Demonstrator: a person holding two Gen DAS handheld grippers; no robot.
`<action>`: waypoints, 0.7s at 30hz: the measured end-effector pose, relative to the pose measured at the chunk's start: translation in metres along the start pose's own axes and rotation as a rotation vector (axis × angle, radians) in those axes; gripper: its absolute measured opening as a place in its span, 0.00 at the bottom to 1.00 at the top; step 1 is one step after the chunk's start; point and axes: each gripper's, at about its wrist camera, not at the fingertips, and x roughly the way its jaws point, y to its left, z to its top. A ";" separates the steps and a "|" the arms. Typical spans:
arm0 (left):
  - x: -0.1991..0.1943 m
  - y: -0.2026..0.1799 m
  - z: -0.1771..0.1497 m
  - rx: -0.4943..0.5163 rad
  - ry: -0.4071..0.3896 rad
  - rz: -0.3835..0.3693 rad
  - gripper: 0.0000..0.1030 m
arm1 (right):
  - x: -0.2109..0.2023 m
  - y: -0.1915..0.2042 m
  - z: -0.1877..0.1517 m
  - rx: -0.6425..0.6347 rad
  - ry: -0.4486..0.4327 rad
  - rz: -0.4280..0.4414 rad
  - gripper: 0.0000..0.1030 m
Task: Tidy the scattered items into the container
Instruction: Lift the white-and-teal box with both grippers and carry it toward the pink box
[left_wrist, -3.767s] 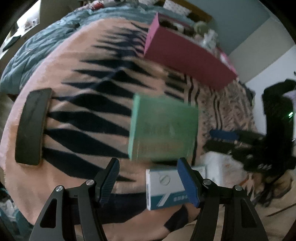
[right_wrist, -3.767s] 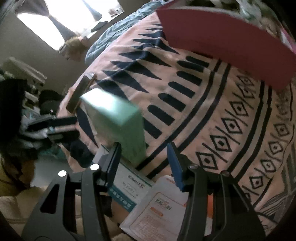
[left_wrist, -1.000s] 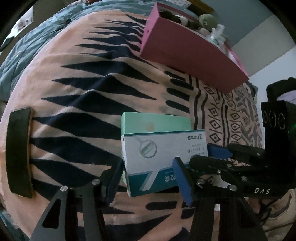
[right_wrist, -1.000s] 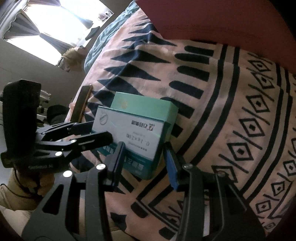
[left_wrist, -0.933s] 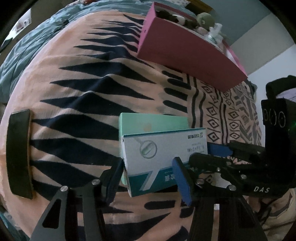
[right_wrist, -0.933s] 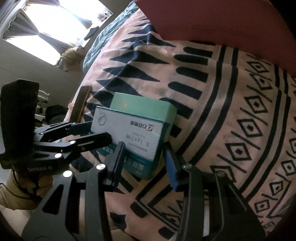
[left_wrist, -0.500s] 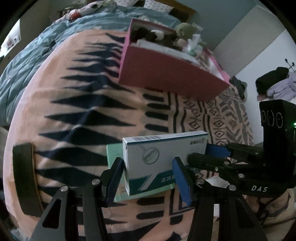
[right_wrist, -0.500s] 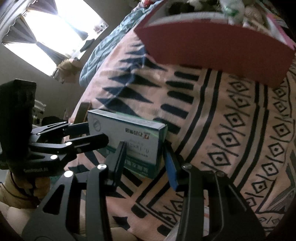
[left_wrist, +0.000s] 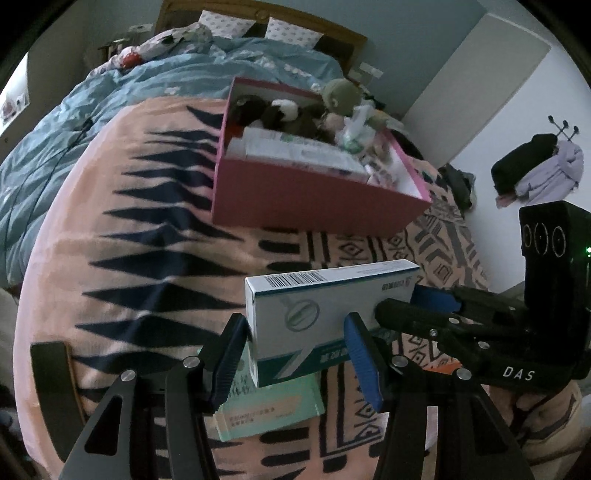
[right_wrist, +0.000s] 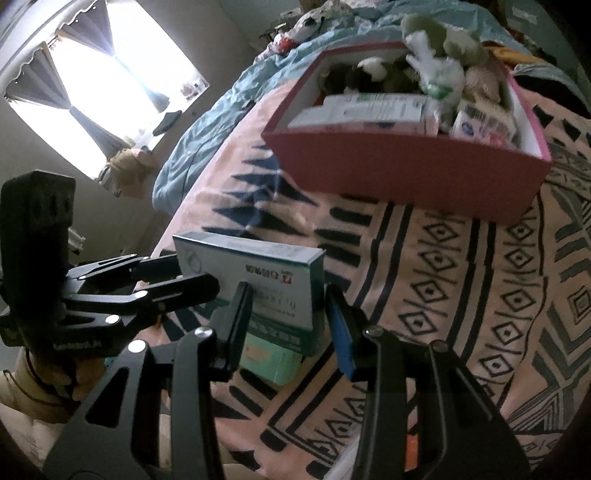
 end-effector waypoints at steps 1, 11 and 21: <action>0.000 -0.001 0.002 0.003 -0.003 -0.003 0.53 | -0.002 0.000 0.002 0.000 -0.007 -0.002 0.43; -0.009 -0.009 0.018 0.036 -0.050 -0.016 0.53 | -0.019 0.002 0.017 -0.004 -0.068 -0.031 0.43; -0.013 -0.010 0.027 0.042 -0.076 -0.025 0.53 | -0.024 0.004 0.026 -0.008 -0.103 -0.045 0.43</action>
